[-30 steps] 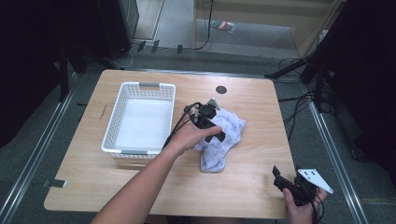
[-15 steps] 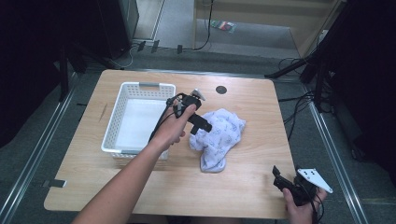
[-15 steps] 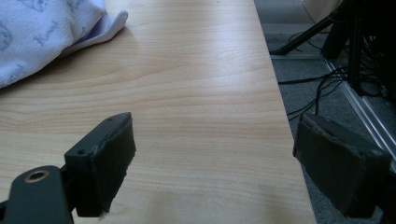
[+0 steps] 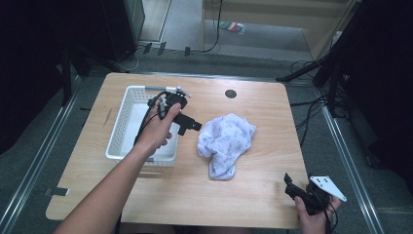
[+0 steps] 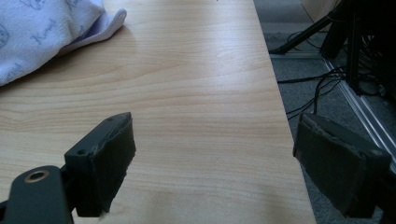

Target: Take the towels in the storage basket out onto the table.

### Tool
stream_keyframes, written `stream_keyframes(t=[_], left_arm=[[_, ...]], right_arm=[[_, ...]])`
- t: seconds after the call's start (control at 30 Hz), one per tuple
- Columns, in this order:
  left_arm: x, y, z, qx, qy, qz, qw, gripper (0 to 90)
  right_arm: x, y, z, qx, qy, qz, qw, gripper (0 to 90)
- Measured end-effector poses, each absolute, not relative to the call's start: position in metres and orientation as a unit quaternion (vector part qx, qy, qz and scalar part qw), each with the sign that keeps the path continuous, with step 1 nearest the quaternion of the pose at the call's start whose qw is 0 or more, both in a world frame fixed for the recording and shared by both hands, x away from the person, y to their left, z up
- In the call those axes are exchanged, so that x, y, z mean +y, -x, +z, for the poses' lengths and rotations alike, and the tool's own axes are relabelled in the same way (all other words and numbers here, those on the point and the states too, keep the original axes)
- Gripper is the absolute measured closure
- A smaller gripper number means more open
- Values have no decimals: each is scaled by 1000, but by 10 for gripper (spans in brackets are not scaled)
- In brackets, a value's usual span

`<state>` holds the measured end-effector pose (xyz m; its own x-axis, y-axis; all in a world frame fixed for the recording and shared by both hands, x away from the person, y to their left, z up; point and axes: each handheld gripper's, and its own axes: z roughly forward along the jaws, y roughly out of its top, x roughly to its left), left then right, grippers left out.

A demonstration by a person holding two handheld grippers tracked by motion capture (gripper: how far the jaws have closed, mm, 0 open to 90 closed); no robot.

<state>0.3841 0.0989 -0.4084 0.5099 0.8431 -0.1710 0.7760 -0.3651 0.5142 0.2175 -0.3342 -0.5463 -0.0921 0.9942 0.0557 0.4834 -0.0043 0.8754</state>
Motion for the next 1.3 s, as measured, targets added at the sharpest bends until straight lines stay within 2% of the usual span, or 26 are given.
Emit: stream_keyframes(t=[1.3], left_arm=[[239, -330, -412, 553, -753, 121, 336, 0]], right_arm=[[-334, -218, -546, 627, -594, 386, 325, 130]])
